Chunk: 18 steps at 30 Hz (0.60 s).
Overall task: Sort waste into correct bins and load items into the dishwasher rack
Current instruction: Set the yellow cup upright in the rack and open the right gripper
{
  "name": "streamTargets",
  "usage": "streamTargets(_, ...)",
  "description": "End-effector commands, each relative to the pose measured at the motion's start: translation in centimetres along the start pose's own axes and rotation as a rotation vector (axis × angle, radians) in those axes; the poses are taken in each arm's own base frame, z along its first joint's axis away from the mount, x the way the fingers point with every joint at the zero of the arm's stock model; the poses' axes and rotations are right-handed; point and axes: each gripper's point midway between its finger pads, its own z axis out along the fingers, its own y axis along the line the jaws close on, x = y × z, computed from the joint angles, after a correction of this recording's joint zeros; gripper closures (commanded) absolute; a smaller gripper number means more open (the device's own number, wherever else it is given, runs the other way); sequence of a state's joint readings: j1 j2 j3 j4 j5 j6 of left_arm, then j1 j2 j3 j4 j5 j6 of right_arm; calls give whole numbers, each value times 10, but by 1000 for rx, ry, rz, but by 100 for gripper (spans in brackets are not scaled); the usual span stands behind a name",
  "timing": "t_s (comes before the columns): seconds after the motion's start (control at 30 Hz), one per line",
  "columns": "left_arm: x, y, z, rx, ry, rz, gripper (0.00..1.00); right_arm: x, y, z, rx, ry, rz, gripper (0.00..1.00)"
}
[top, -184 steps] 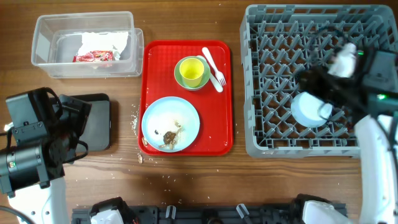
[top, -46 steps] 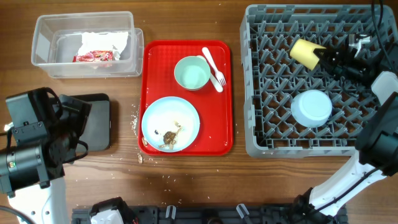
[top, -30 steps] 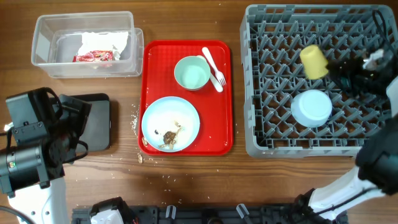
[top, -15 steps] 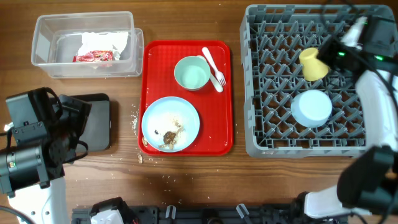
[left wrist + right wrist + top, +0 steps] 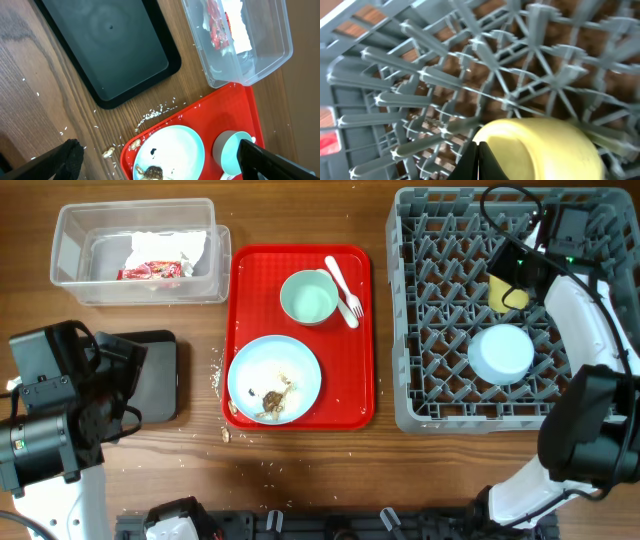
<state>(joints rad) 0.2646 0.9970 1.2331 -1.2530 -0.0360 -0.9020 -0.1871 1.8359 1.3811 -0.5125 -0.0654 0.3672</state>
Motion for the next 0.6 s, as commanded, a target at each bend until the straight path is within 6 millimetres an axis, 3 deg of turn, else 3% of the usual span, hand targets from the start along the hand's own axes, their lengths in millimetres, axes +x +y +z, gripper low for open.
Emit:
streamTargets(0.0, -3, 2, 0, -8, -14, 9, 0, 4, -42, -17, 213, -23, 91, 96)
streamTargets(0.17, -3, 2, 0, -8, -14, 9, 0, -7, -50, -62, 276, -98, 111, 96)
streamTargets(0.27, -3, 1, 0, -7, -14, 9, 0, -12, -33, -76, 184, -114, 102, 95)
streamTargets(0.43, -3, 1, 0, -7, -14, 9, 0, -21, 25, -66, -131, -104, -55, 95)
streamTargets(0.5, -3, 1, 0, -7, -14, 9, 0, -20, 28, -56, -152, -96, -51, 95)
streamTargets(0.57, -3, 2, 0, -8, -14, 9, 0, -14, 19, -37, -110, -61, -25, 95)
